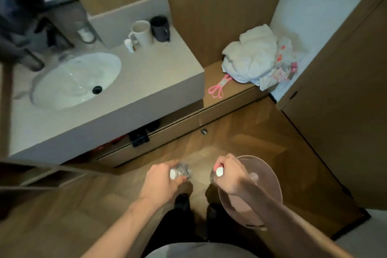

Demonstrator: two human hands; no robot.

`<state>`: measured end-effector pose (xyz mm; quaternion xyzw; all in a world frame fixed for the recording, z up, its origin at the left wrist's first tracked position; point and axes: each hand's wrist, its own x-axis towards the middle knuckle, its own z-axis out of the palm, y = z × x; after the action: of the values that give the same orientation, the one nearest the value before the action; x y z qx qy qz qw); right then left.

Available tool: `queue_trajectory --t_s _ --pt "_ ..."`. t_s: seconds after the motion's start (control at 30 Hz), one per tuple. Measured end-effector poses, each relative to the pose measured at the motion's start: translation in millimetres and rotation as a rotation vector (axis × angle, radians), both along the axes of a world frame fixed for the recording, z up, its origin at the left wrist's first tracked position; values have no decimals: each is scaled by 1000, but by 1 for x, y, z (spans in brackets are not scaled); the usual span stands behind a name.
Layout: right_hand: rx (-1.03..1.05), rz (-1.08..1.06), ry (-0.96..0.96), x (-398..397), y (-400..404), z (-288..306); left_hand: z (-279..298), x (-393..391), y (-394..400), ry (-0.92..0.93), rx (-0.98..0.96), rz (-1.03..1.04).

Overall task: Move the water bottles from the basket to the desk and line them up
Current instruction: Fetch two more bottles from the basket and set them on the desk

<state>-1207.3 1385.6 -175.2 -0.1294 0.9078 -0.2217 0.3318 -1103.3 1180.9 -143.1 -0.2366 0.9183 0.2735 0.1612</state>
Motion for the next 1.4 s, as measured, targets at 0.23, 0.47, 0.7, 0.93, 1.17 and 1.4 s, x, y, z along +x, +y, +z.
queue_trajectory --t_s 0.23,0.47,0.7,0.93,1.17,1.4 --pt "-81 405 67 45 -103 43 39 115 -65 145 59 528" --pt "-88 706 128 120 -239 91 69 246 -141 319 64 810" --pt "-257 791 126 229 -383 144 104 379 -243 500 83 969" --pt "-446 867 61 336 -494 184 141 487 -322 617 43 1091" --pt "-531 1036 29 412 -597 211 150 562 -392 719 -29 1237" --pt "-488 1217 16 477 -716 198 146 621 -477 771 -90 1361"
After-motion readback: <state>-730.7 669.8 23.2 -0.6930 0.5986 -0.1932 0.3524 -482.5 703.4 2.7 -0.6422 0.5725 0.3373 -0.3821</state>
